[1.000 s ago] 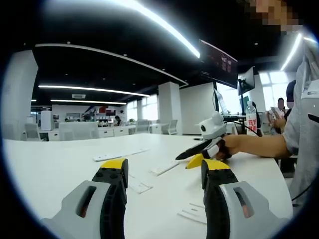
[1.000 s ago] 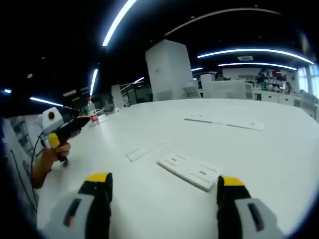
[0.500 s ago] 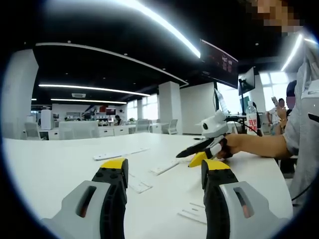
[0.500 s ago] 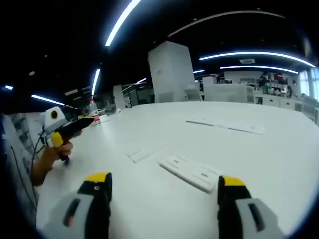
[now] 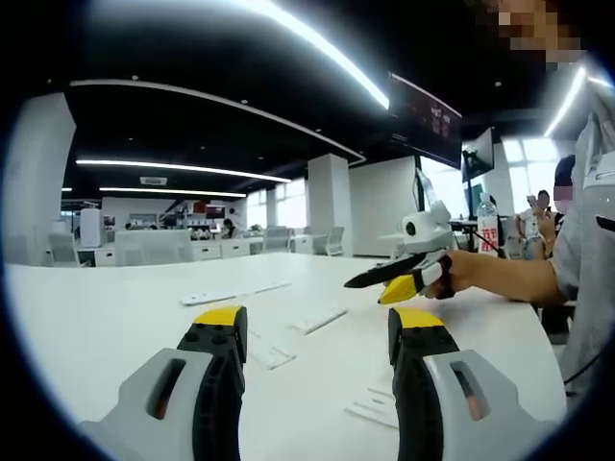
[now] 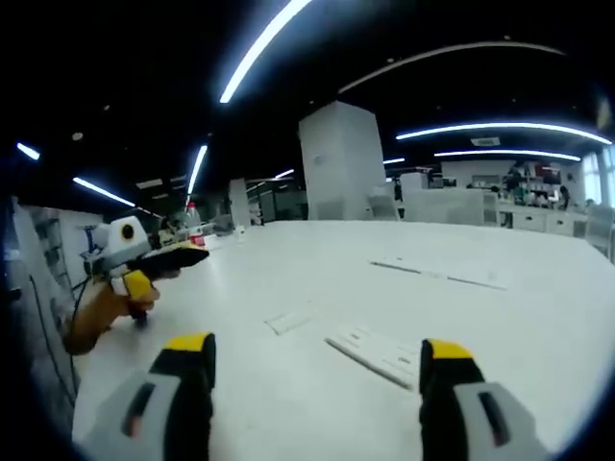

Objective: Locate the socket holder cover, grip the socket holder cover, clip it into the socket holder slot.

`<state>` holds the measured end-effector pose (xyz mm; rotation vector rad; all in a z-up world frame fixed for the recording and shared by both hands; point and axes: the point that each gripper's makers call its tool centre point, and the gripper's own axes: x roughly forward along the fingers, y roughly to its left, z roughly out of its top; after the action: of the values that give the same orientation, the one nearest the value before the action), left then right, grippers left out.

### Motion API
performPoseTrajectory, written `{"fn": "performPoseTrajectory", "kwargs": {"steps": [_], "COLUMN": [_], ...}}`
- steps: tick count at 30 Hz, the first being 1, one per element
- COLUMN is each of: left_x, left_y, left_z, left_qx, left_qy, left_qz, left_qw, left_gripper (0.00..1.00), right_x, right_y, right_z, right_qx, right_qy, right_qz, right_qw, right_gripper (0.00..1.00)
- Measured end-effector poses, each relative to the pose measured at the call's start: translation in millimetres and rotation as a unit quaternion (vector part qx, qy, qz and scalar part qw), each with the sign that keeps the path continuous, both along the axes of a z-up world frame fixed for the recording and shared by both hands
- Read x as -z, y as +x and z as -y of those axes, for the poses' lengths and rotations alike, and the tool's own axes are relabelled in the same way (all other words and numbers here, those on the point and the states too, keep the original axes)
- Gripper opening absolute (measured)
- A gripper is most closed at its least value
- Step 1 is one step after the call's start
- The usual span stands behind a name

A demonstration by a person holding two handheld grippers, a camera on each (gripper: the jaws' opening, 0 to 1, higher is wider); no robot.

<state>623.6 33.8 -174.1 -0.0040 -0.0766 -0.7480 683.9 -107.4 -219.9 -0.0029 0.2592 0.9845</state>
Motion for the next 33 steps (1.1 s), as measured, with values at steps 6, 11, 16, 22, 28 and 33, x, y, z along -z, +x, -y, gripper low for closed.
{"fn": "performPoseTrajectory", "kwargs": {"steps": [6,11,16,22,28,33], "left_x": [0.3,1.9,0.8,1.3,3.2,4.2], "left_y": [1.3,2.6,2.6,2.7,2.6,2.9], "left_z": [-1.6,-2.3,-2.9,-2.2,-1.2,-1.4], "left_qx": [-0.004,-0.005,-0.006,-0.005,-0.003,-0.003], "left_qy": [0.000,0.001,-0.002,-0.004,-0.005,-0.007], "left_qz": [0.001,-0.002,-0.001,-0.002,-0.006,-0.009], "left_qw": [1.0000,1.0000,1.0000,1.0000,1.0000,0.9999], "left_gripper": [0.59,0.59,0.59,0.59,0.59,0.59], "right_x": [-6.4,-15.8,-24.6,-26.7,-31.9,-35.0], "right_y": [-9.8,-13.4,-19.8,-21.7,-28.0,-30.8], "right_z": [1.7,6.8,8.0,12.2,12.8,12.3], "right_qx": [0.000,0.007,0.010,0.009,0.005,0.002], "right_qy": [0.004,0.009,0.013,0.021,0.043,0.056], "right_qz": [0.023,0.035,0.045,0.049,0.057,0.066], "right_qw": [0.9997,0.9993,0.9988,0.9985,0.9974,0.9962], "right_gripper": [0.88,0.88,0.88,0.88,0.87,0.87]}}
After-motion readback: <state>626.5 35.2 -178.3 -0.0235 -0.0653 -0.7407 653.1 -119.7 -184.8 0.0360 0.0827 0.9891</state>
